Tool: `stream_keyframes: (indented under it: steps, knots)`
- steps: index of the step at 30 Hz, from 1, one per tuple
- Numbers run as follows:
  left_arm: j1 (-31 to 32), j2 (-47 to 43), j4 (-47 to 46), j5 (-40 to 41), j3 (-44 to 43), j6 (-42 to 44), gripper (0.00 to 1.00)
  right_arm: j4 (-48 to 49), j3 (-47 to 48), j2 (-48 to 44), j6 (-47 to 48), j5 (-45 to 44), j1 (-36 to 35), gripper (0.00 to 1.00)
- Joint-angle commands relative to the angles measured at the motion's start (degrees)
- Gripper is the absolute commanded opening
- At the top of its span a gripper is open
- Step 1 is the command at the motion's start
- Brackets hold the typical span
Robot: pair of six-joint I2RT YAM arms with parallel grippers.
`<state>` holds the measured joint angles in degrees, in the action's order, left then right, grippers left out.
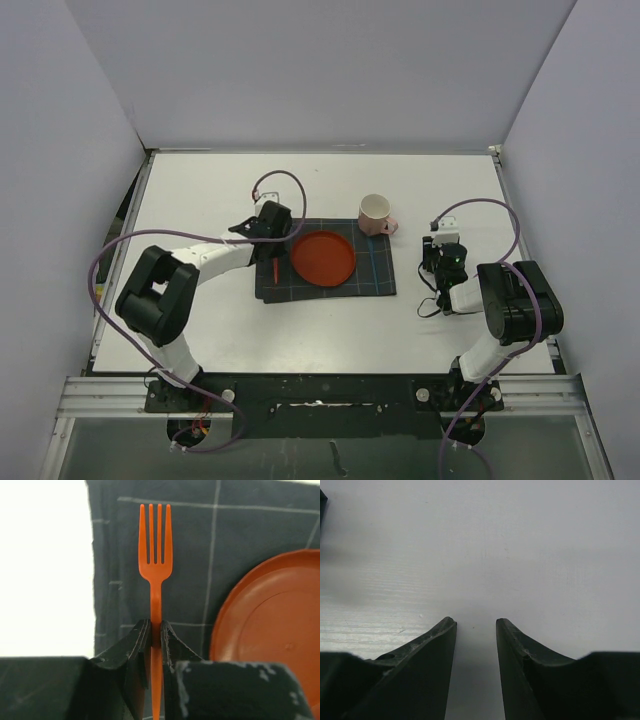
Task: Set the dinner table for one person
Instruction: Adjust the fork on the napkin.
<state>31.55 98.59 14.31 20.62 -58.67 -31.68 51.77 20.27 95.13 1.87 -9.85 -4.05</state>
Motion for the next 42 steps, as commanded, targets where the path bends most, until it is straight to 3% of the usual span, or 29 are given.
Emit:
stream_keyframes:
  steps: [1,17,35,42]
  knots:
    - [0.13,2.75,-4.11,-2.94,-5.26,0.54,0.08,2.93,0.95,-1.96,-0.46,0.37,0.64,0.38]
    - [0.34,-0.17,-2.6,-2.47,-0.7,-2.84,0.09,2.88,1.01,-1.97,-0.55,0.7,0.82,0.38]
    - [0.27,1.81,-2.09,-3.13,-1.49,-4.12,0.09,2.81,1.07,-2.02,-0.55,0.71,0.78,0.38]
    - [0.26,1.43,-2.15,-3.2,-0.59,-4.4,0.15,2.8,1.0,-1.96,-0.55,0.75,0.82,0.38]
